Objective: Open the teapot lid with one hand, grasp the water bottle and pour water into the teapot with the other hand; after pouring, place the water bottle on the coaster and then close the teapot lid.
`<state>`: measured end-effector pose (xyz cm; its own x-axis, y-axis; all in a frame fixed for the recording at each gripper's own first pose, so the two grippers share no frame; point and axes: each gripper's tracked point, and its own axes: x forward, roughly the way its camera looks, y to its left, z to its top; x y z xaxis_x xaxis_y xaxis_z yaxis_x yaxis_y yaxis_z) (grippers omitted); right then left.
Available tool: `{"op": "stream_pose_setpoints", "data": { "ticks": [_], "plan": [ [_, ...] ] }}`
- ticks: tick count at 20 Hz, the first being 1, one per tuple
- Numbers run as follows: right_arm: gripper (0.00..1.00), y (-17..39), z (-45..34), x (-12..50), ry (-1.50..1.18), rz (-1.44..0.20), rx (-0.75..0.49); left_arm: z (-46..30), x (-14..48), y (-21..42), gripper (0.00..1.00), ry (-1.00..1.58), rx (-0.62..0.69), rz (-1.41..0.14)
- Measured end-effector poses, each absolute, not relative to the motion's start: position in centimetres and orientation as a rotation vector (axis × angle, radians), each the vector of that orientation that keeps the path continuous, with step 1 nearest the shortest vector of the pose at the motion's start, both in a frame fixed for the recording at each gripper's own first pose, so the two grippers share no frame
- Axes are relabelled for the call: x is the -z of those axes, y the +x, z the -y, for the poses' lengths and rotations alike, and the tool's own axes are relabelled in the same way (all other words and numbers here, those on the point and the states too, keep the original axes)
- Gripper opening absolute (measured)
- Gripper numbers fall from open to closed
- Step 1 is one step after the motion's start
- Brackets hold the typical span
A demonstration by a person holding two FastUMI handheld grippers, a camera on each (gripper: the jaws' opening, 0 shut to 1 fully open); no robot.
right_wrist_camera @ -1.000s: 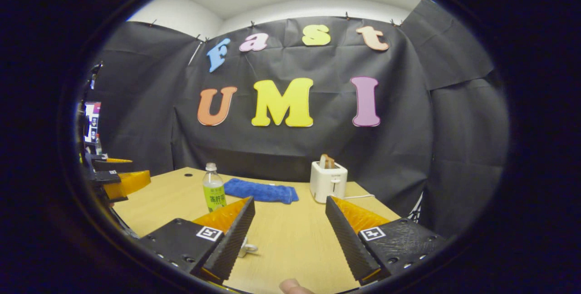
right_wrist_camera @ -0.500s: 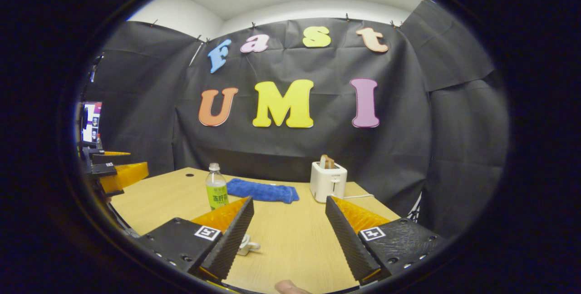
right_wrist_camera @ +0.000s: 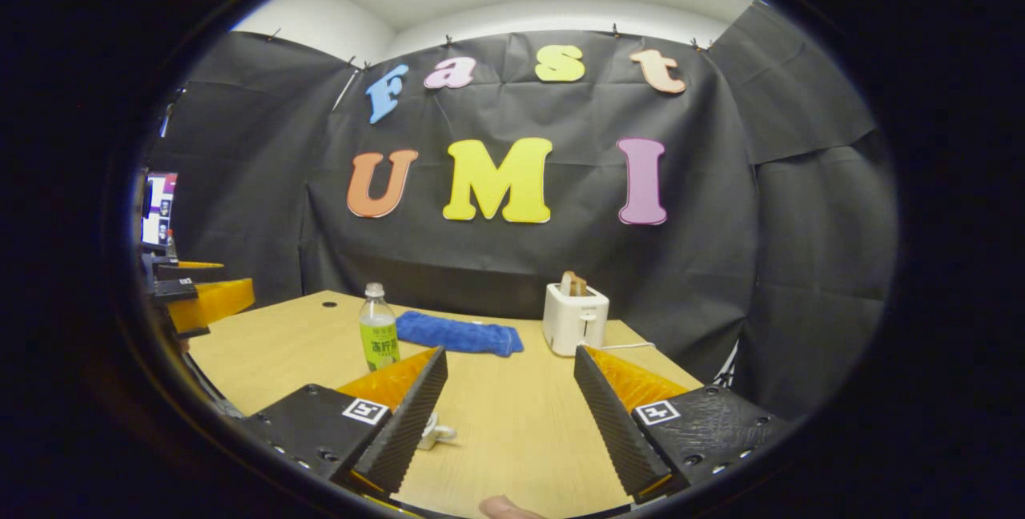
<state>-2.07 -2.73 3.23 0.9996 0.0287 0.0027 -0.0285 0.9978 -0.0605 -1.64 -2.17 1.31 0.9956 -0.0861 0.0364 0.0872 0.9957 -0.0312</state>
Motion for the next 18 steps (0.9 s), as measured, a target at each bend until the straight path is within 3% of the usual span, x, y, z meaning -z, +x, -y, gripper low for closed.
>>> {"op": "stream_pose_setpoints", "data": {
  "ticks": [18],
  "plan": [
    [0.95, -2.72, 2.46, -3.15, -0.099, -0.006, -0.027, 2.79, -1.59, -2.06, 0.99, -0.047, 0.101, 0.042]
  ]
}}
